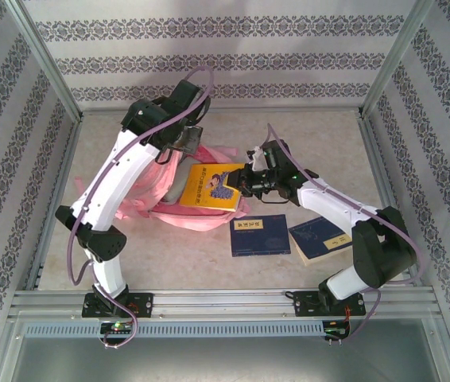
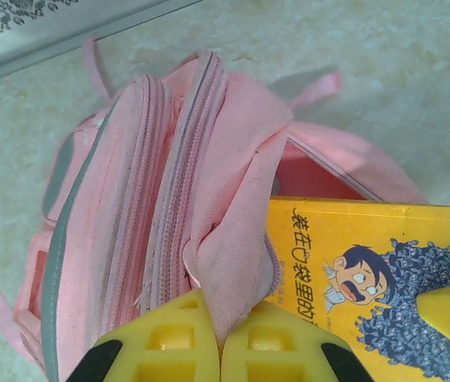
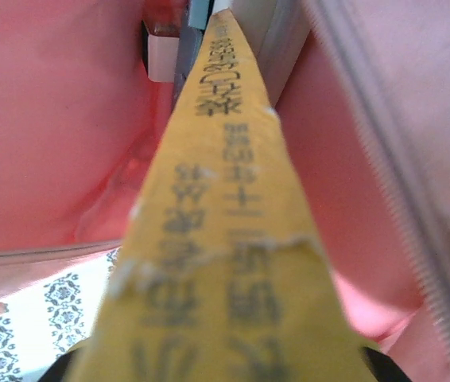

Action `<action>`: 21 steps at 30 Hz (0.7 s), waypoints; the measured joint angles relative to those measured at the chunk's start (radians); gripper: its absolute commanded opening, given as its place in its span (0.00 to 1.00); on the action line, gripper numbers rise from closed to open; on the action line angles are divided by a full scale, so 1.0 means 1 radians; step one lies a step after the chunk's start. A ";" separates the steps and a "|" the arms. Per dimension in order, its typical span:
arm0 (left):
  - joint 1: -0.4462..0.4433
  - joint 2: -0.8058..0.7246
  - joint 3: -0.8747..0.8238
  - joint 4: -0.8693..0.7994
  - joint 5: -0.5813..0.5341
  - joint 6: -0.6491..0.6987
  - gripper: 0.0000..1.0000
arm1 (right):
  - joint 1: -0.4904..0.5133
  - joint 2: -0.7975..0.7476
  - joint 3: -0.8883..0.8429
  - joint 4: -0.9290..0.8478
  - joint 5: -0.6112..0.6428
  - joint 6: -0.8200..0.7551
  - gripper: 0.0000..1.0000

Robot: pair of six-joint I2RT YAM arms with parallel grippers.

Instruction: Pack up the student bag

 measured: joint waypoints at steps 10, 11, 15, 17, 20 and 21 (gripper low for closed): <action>0.048 -0.064 -0.034 0.007 0.033 0.048 0.00 | 0.002 -0.050 0.031 -0.020 0.000 0.072 0.00; 0.052 -0.069 -0.037 0.007 0.039 0.048 0.00 | 0.002 -0.053 0.039 -0.018 0.000 0.091 0.00; 0.060 -0.084 -0.049 0.007 0.058 0.048 0.00 | 0.010 -0.053 0.087 0.005 0.000 0.186 0.00; 0.061 -0.085 -0.056 0.008 0.071 0.048 0.00 | 0.019 -0.052 0.113 0.017 0.004 0.235 0.00; 0.061 -0.085 -0.064 0.013 0.084 0.047 0.00 | 0.042 -0.042 0.143 0.055 0.012 0.316 0.00; 0.061 -0.085 -0.064 0.014 0.085 0.047 0.00 | 0.050 -0.034 0.151 0.064 0.017 0.336 0.00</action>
